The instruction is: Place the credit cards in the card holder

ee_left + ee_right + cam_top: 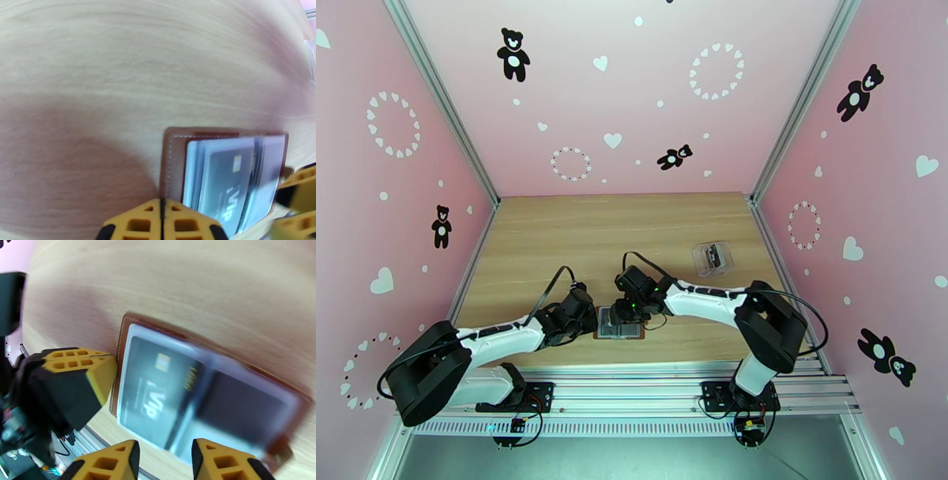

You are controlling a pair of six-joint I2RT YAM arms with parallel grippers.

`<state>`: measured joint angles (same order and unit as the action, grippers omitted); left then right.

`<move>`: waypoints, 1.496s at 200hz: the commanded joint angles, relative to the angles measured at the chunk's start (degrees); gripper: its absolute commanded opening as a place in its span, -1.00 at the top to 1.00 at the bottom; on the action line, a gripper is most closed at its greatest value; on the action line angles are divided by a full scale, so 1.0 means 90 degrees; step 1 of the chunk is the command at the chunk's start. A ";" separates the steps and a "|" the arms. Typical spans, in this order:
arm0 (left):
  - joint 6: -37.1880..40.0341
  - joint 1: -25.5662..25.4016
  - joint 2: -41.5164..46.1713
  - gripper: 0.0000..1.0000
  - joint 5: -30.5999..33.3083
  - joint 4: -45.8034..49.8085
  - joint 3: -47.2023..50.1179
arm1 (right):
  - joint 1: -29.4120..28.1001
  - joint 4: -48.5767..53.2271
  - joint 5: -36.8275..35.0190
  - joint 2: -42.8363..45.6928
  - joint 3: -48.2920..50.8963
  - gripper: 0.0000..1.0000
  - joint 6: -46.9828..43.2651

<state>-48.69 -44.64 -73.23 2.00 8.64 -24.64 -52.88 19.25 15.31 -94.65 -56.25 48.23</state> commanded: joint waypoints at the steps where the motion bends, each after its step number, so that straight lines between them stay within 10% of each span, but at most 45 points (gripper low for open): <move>1: -0.0015 0.0040 0.0281 0.82 0.0064 0.0703 0.0155 | -0.0041 0.0394 -0.0207 0.0092 -0.0053 0.45 -0.0183; 47: -0.0027 0.0038 0.0832 0.80 0.0172 0.1155 0.0150 | -0.0037 -0.0282 0.0406 -0.0387 0.0061 1.00 -0.0020; 299: -0.0022 0.0038 0.0972 0.77 0.0178 0.1184 0.0199 | -0.0078 -0.0729 0.0826 -0.0920 -0.0254 1.00 0.0042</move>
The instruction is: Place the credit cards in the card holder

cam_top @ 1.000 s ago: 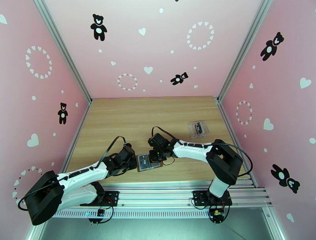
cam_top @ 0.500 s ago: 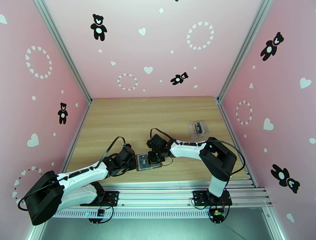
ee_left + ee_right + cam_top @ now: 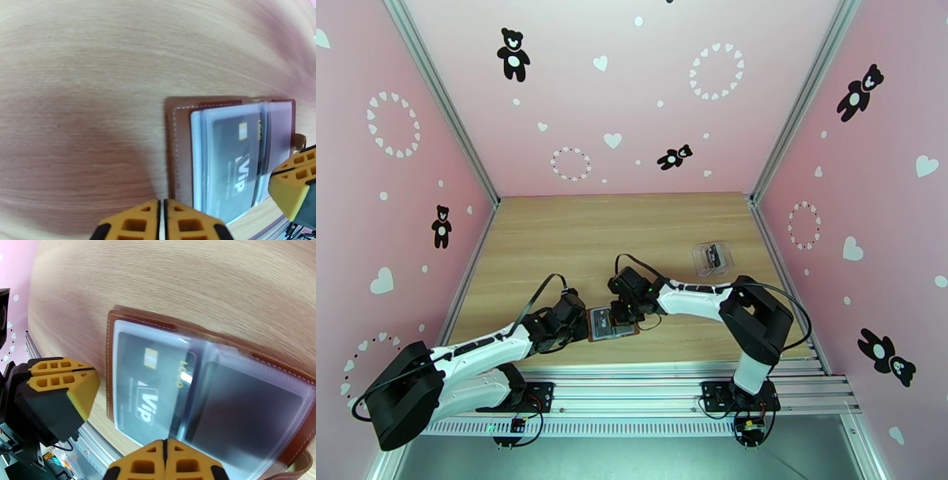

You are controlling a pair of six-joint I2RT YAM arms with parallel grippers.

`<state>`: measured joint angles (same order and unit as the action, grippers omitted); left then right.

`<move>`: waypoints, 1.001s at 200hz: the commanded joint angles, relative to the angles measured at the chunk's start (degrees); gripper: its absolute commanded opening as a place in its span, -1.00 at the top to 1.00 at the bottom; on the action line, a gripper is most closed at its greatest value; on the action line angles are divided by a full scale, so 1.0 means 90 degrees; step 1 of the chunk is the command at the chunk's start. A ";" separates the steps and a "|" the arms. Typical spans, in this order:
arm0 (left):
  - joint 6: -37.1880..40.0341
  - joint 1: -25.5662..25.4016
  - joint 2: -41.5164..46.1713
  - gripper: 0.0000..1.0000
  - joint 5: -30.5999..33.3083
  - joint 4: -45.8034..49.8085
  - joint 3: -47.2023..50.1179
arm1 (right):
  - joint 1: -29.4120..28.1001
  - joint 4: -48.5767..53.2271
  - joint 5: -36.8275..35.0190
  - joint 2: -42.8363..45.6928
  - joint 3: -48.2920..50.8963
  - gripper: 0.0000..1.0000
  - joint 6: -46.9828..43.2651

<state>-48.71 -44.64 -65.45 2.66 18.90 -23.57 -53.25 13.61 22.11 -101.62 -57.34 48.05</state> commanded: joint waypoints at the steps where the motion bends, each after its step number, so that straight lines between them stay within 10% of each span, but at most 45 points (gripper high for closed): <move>1: -0.0023 0.0038 0.0111 0.77 0.0105 0.0052 0.0080 | -0.0038 -0.0104 0.0067 -0.0150 -0.0133 1.00 0.0061; 200: -0.0309 0.0038 0.0853 0.18 -0.1066 -0.1288 0.0293 | -0.0040 -0.0154 -0.0083 -0.0559 0.0132 1.00 0.0000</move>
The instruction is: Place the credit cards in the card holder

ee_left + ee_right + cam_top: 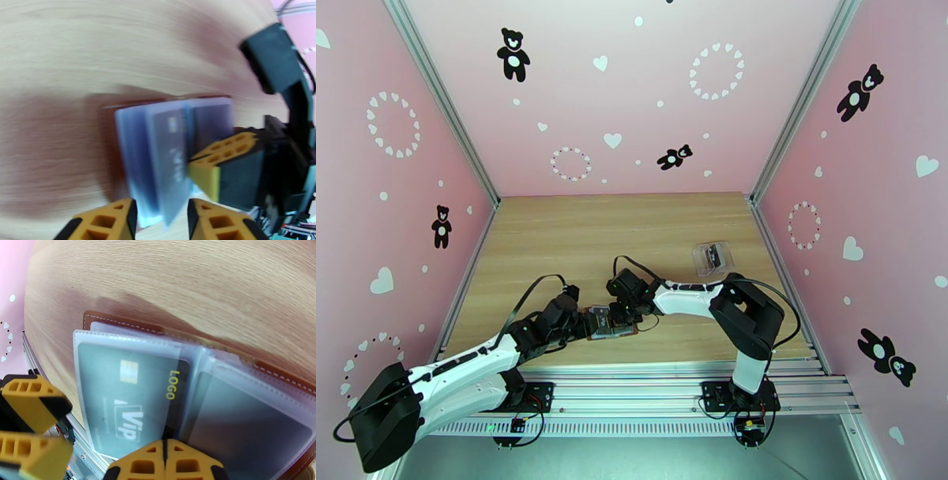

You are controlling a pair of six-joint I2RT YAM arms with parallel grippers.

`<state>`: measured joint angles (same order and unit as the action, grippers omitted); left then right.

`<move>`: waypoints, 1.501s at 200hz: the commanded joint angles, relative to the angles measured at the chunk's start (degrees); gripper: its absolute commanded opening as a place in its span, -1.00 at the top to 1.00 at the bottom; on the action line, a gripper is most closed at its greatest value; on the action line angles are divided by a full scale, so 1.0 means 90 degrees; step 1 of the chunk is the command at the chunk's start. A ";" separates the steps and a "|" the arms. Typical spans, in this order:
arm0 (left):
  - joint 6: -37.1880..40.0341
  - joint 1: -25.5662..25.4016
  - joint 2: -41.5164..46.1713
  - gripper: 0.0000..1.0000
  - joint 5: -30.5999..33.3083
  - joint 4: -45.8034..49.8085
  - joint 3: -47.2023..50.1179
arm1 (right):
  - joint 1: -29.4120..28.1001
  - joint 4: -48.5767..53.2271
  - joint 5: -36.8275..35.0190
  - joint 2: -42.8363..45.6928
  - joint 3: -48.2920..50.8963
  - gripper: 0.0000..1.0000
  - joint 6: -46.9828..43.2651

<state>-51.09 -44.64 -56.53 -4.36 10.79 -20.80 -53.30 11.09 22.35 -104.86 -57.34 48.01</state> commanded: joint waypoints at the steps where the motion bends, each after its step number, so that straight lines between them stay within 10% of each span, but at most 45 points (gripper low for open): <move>1: -0.0045 0.0038 -0.0151 0.18 -0.0287 -0.0387 -0.0014 | -0.0035 0.0125 -0.0110 -0.0197 0.0127 1.00 0.0006; 188: -0.0024 0.0038 -0.1097 0.23 -0.0807 -0.1455 -0.0121 | -0.0061 -0.0019 -0.0150 0.0228 0.0291 1.00 0.0017; 300: 0.0266 -0.0145 -0.2474 0.21 -0.1375 -0.1989 -0.1183 | 0.1221 0.1359 -0.1180 0.2636 0.1148 0.38 -0.0283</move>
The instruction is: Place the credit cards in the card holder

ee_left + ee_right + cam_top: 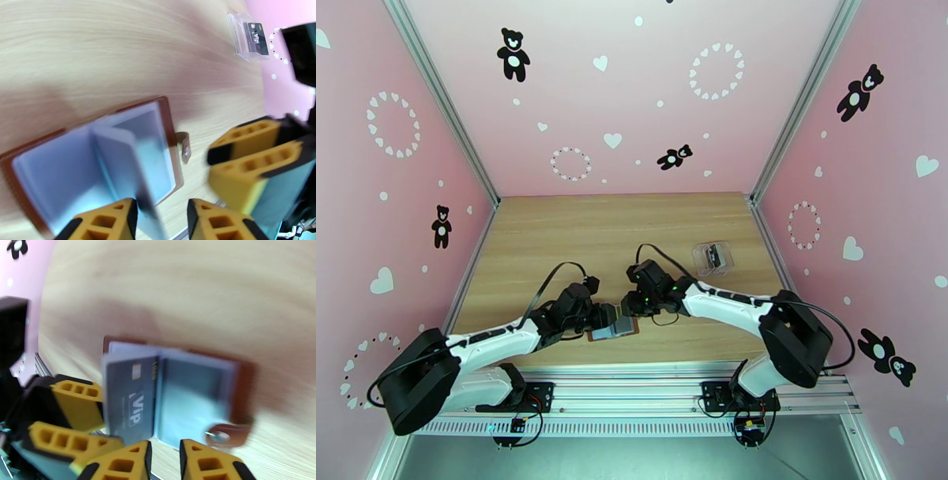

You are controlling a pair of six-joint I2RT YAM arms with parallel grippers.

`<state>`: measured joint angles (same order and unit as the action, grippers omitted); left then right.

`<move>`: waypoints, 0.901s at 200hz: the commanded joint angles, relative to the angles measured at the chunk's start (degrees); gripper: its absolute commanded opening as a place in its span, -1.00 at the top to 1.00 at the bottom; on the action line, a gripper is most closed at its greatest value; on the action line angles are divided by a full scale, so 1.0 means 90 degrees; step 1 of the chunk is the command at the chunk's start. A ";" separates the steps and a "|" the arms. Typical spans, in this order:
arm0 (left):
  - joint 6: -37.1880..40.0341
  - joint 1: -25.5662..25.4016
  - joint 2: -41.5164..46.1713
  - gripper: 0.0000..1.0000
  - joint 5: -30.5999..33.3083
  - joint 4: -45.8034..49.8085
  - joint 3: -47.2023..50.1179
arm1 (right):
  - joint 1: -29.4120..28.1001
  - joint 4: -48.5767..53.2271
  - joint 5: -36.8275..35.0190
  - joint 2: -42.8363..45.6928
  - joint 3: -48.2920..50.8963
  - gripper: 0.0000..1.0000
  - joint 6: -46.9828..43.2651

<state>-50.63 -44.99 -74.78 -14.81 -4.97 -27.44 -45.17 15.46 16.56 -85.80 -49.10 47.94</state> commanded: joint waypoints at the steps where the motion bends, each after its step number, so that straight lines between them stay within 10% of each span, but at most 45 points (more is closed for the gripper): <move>1: 0.0225 -0.0117 -0.0478 0.21 -0.0212 -0.0239 -0.0465 | 0.0334 0.0896 -0.0553 0.0543 0.0242 0.37 -0.0287; 83: 0.0559 -0.0431 -0.0913 0.24 0.0138 0.0352 -0.1149 | 0.1838 0.2676 -0.2191 0.1497 -0.0358 0.03 -0.1584; 127: 0.0788 -0.0421 0.0926 0.15 0.1049 0.1835 -0.0689 | 0.2761 0.3700 -0.3964 0.0328 -0.1998 -0.29 -0.2460; 180: 0.0541 -0.0370 0.2283 0.07 0.1240 0.2365 0.0181 | 0.3926 0.4425 -0.4313 -0.1706 -0.3606 -0.40 -0.3221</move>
<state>-45.08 -48.53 -57.43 -5.93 11.09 -29.06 -12.14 48.75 -18.06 -95.98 -78.06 23.51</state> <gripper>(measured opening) 0.460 0.696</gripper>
